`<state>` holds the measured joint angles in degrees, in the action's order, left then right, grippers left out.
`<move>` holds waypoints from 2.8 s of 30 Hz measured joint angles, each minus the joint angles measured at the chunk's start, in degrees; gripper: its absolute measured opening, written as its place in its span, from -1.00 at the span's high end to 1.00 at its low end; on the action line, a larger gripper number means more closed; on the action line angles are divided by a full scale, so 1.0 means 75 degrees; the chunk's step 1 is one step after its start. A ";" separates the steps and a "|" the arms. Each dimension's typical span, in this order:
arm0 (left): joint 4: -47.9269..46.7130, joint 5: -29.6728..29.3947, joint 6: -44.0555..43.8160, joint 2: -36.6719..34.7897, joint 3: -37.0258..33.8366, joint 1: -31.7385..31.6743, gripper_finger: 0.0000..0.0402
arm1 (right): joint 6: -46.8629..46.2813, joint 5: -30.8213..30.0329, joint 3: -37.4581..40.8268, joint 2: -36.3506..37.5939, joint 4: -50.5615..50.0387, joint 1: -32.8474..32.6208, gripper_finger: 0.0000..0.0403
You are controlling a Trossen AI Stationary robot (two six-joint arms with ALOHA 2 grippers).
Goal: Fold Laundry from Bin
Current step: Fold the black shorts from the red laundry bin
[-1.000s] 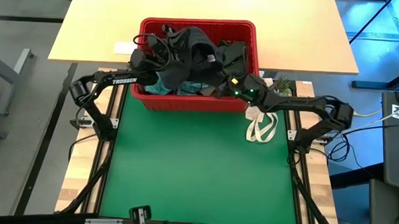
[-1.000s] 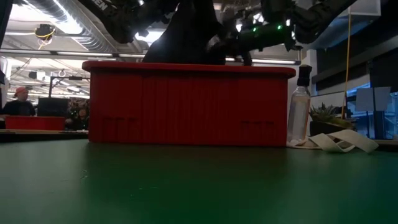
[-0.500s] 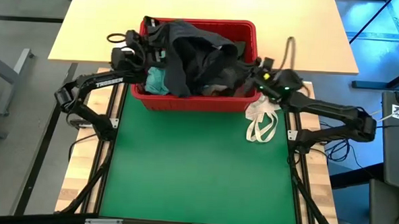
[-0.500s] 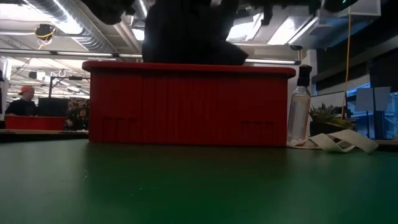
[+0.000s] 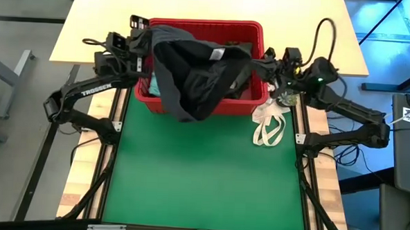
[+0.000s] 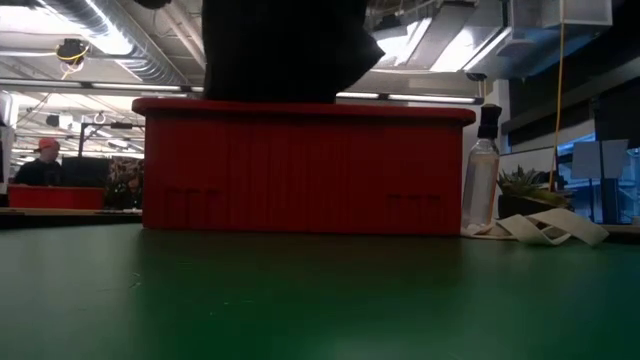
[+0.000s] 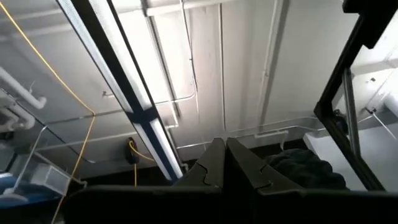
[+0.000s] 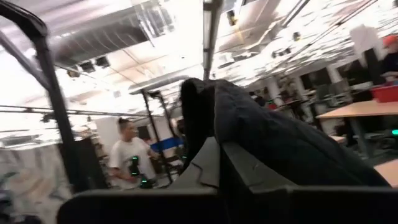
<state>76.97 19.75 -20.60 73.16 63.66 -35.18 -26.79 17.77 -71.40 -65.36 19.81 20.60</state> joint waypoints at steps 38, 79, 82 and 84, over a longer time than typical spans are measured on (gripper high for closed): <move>-0.7877 0.2493 0.1219 -0.2145 0.0000 0.1908 1.00 | 0.2424 -0.3292 -0.1031 0.0635 -0.3699 -0.4195 1.00; -0.6546 -0.2754 0.3755 0.1802 0.0000 0.6210 0.97 | 0.3017 -0.7230 -0.1031 0.1224 -0.5441 -0.7481 1.00; -0.6623 -0.2961 0.3770 0.1859 0.0000 0.6210 0.88 | 0.3020 -0.7196 -0.1030 0.1022 -0.5475 -0.7225 1.00; -0.6643 -0.3013 0.3768 0.1853 0.0000 0.6210 0.80 | 0.3020 -0.7071 -0.1022 0.0950 -0.5502 -0.7115 1.00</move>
<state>27.14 -2.85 7.66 87.06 63.66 11.40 -4.14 -35.26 -79.07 -58.24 -21.45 -32.76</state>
